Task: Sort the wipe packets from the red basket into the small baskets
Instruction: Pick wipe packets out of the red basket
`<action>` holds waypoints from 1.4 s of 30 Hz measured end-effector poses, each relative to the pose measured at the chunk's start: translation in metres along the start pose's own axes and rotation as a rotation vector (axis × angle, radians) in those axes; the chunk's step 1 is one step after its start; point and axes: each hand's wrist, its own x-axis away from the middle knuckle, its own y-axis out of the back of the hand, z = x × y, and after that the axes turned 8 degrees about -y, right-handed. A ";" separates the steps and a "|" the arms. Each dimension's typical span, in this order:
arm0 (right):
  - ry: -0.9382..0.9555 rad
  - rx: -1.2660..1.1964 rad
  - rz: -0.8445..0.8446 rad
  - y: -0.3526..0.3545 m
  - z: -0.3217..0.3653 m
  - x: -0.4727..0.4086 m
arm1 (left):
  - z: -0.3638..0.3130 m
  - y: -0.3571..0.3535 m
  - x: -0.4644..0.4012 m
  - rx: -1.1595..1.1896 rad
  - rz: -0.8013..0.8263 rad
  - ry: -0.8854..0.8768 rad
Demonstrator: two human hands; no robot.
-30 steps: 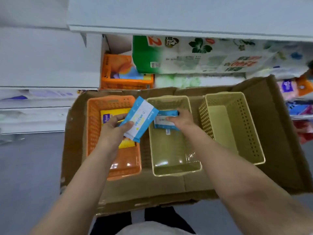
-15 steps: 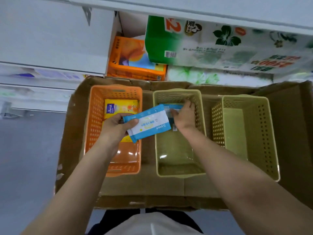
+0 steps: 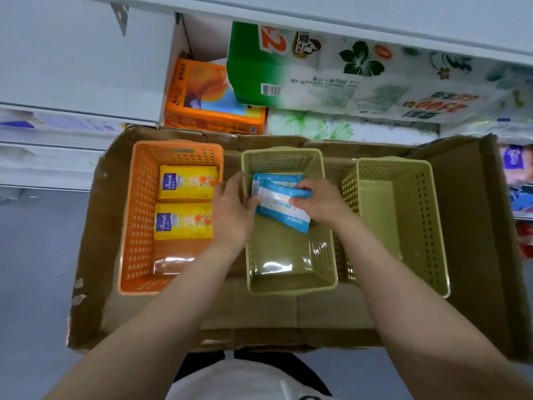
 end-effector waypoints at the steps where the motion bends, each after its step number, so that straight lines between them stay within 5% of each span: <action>1: 0.011 0.043 0.042 -0.006 0.000 -0.003 | 0.001 -0.002 0.001 -0.021 -0.014 -0.005; 7: -0.019 0.255 0.019 -0.048 -0.004 -0.024 | 0.007 -0.013 0.002 -0.159 0.084 -0.015; 17: 0.081 0.613 -0.180 -0.071 -0.017 -0.033 | 0.014 -0.014 -0.009 -0.060 0.116 0.030; 30: 0.101 0.575 -0.176 -0.072 -0.021 -0.037 | 0.021 0.005 -0.011 -0.004 0.289 0.020; 42: 0.136 0.700 -0.255 -0.075 -0.018 -0.031 | 0.020 0.000 -0.006 0.206 0.221 0.135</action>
